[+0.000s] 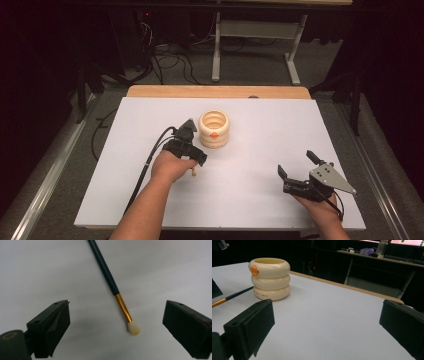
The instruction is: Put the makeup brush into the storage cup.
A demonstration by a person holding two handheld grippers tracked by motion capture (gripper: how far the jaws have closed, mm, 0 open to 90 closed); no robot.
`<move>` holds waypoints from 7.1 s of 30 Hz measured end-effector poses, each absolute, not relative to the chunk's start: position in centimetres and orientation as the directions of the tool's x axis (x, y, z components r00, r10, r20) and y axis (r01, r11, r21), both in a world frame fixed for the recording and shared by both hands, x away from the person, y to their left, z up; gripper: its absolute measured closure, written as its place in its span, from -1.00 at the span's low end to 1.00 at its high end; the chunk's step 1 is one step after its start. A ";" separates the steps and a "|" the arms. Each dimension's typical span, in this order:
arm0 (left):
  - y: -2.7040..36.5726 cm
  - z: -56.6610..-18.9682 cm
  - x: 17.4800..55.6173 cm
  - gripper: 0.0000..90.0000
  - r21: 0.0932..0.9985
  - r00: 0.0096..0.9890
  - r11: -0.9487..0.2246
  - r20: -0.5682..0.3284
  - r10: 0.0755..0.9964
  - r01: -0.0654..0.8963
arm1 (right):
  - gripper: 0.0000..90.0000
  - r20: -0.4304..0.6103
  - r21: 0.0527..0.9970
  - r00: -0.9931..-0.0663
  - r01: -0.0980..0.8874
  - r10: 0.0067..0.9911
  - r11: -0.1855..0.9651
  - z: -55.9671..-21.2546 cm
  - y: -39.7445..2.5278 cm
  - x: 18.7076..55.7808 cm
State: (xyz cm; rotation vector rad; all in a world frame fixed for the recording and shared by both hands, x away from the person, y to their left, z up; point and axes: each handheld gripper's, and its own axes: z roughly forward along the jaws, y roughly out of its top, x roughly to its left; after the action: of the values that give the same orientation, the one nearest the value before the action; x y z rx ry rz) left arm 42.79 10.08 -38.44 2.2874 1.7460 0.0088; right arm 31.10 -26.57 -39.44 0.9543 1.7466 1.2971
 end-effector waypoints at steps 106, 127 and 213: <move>10.4 -39.0 43.4 0.86 0.236 0.288 -0.268 -0.058 0.956 0.934 | -0.97 -0.139 0.965 -0.448 0.137 0.883 0.222 -39.6 -26.4 31.2; 13.8 -38.0 42.2 0.86 0.256 0.355 -0.328 -0.069 0.932 0.909 | -0.97 -0.153 0.963 -0.450 0.133 0.880 0.236 -39.7 -26.3 31.2; 7.7 -36.1 34.4 0.85 0.272 0.923 -0.888 0.006 0.386 0.370 | -0.65 -0.157 0.959 -0.470 0.139 0.868 0.249 -38.3 -24.9 32.0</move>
State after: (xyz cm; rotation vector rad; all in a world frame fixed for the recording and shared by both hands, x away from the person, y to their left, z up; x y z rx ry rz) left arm 34.39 7.72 -36.07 2.8152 0.5634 0.0861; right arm 32.04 -24.88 -38.35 0.9250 1.7966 1.2739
